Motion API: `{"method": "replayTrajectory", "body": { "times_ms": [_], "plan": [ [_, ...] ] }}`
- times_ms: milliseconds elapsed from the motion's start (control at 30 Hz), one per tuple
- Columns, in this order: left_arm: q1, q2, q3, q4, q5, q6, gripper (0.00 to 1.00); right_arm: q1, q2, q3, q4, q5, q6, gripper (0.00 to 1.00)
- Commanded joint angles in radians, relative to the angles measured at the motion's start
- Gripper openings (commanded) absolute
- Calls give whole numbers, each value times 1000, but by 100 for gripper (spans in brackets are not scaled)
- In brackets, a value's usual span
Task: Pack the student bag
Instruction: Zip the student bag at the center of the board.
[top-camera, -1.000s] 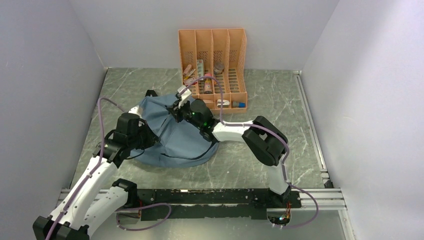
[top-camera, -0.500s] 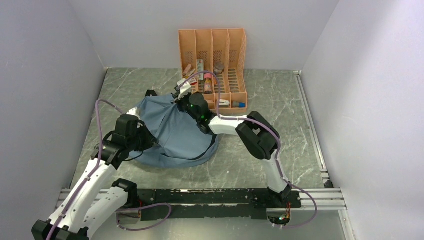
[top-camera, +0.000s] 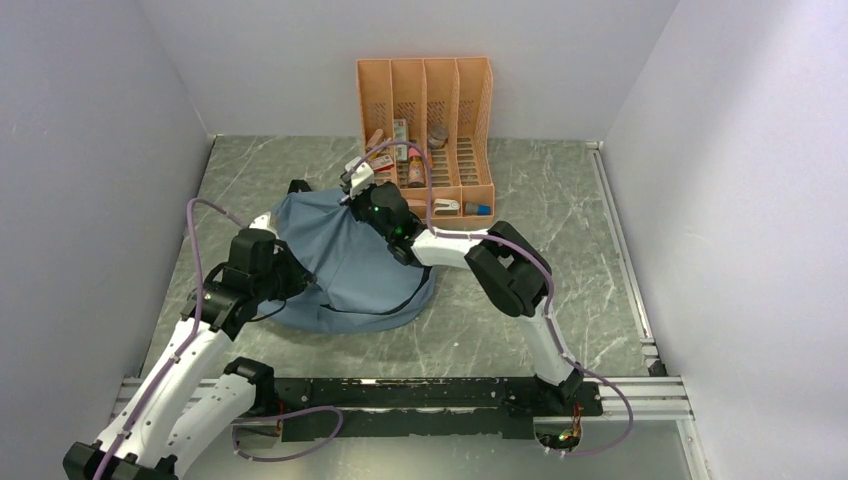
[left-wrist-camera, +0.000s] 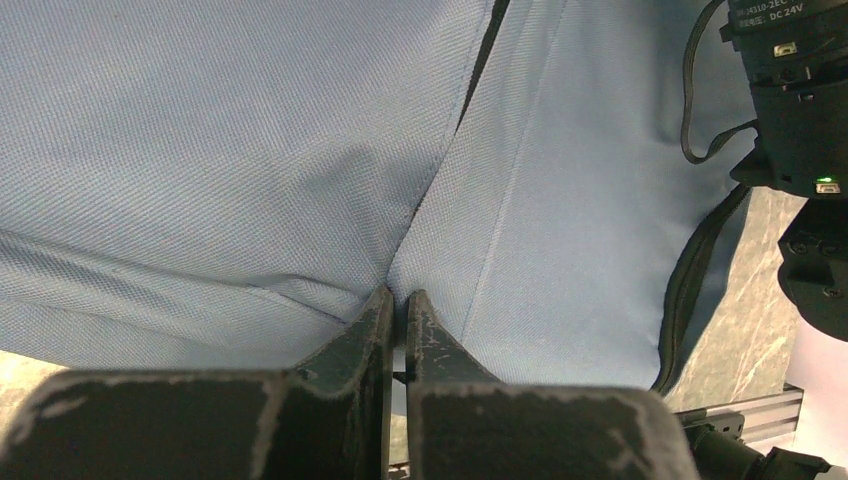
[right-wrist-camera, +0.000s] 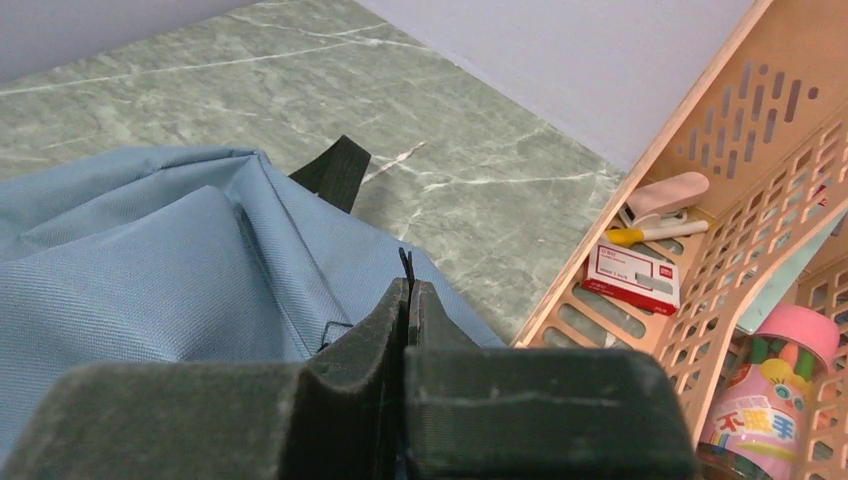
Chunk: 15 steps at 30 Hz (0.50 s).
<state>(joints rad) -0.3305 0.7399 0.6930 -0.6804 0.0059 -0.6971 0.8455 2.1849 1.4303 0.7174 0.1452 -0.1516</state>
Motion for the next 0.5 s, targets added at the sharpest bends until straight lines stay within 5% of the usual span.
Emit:
{"method": "replayTrajectory", "body": {
  "times_ms": [0, 100, 167, 300, 467],
  "plan": [
    [2, -23, 27, -116, -4, -3, 5, -68, -24, 16, 41, 31, -20, 0],
    [2, -15, 27, -102, -4, -4, 5, -68, -60, -6, 55, -27, 36, 2],
    [2, 1, 35, -102, -4, -2, 8, -68, -88, -21, 63, -50, 79, 12],
    [2, 15, 72, -107, -34, 5, 29, -68, -152, -56, 77, -91, 139, 29],
    [2, 4, 138, -94, -126, 29, 51, -68, -243, -122, 93, -94, 211, 35]
  ]
}}
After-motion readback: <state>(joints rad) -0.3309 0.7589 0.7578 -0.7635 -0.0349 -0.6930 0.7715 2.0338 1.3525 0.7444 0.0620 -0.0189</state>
